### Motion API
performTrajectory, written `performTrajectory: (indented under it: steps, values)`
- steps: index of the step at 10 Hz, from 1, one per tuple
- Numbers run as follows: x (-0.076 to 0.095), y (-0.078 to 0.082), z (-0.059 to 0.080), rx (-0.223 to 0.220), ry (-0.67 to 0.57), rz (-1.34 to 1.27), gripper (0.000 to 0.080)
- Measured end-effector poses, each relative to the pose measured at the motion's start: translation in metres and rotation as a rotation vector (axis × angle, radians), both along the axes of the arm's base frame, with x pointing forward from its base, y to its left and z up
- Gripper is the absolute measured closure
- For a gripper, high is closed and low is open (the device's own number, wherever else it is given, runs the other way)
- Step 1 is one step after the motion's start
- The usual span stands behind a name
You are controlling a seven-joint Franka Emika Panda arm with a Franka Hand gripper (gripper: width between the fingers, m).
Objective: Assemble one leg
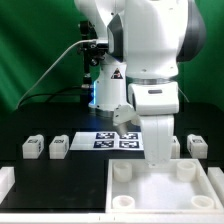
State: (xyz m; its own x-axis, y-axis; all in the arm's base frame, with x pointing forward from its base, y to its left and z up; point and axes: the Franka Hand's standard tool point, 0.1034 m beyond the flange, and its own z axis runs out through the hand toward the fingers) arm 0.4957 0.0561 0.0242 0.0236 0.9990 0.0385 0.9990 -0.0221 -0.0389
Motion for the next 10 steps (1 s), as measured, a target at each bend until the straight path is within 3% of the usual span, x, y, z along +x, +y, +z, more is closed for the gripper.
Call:
performTrajectory:
  steps: [3,6,7,8,10]
  values:
    - [0.0012,0.0103,-0.0044,0.001,0.037,0.014,0.0742]
    - [0.0007,0.0094,-0.0058,0.010,0.001,0.010,0.0742]
    - [0.0004,0.0093,-0.0063,0.010,0.002,0.010,0.0653]
    - [0.0001,0.0092,-0.0067,0.010,0.003,0.010,0.0653]
    - [-0.0003,0.0091,-0.0074,0.010,0.004,0.009,0.0290]
